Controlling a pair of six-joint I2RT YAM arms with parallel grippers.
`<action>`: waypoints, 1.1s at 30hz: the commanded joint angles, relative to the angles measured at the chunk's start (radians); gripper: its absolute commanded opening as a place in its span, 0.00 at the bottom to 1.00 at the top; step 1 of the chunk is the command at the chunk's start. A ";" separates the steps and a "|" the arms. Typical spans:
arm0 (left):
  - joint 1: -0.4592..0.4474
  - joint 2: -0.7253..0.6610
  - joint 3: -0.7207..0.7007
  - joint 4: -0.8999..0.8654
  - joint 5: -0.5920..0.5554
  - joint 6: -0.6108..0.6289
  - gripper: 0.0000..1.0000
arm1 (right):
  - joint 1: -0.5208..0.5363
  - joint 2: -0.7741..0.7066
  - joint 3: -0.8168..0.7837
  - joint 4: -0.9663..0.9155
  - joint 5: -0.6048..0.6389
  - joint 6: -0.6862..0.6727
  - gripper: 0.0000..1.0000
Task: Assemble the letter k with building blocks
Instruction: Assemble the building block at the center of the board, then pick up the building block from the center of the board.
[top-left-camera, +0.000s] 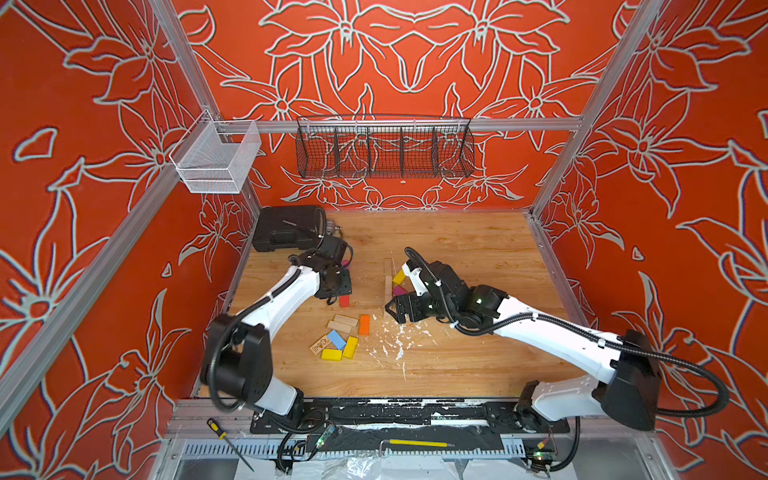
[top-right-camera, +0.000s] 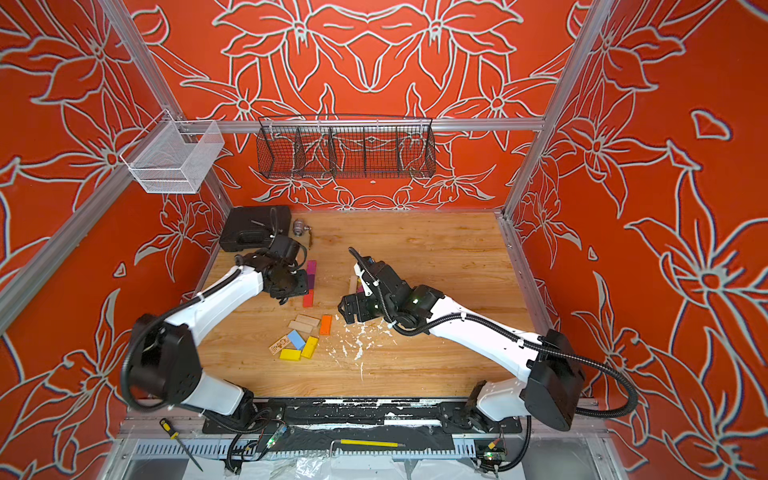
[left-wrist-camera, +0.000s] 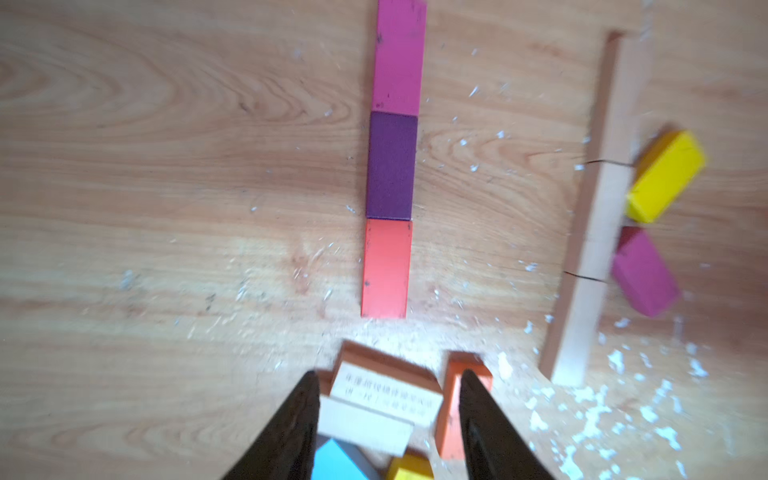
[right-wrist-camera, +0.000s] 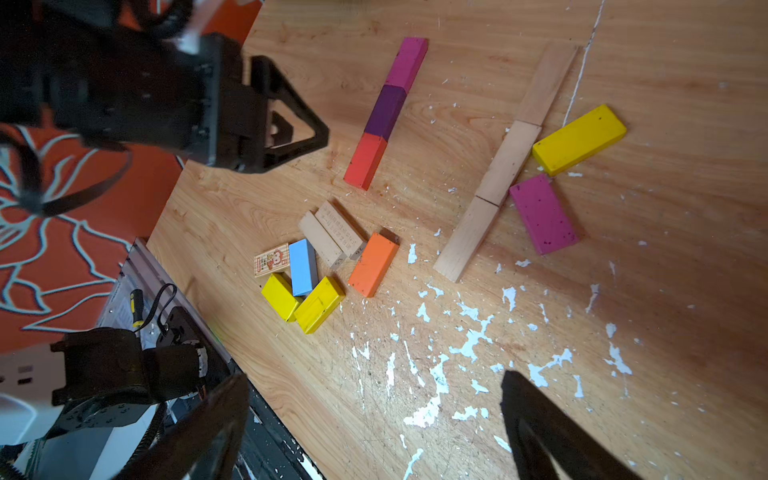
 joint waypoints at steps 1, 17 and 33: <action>0.000 -0.115 -0.057 -0.124 -0.030 -0.159 0.51 | 0.003 -0.036 -0.028 0.007 0.050 -0.014 0.97; -0.016 -0.222 -0.301 -0.101 0.129 -0.269 0.43 | 0.003 0.005 -0.015 0.032 -0.047 -0.021 0.96; -0.089 -0.056 -0.257 -0.021 0.048 0.197 0.98 | 0.004 -0.046 -0.048 0.030 -0.013 -0.027 0.97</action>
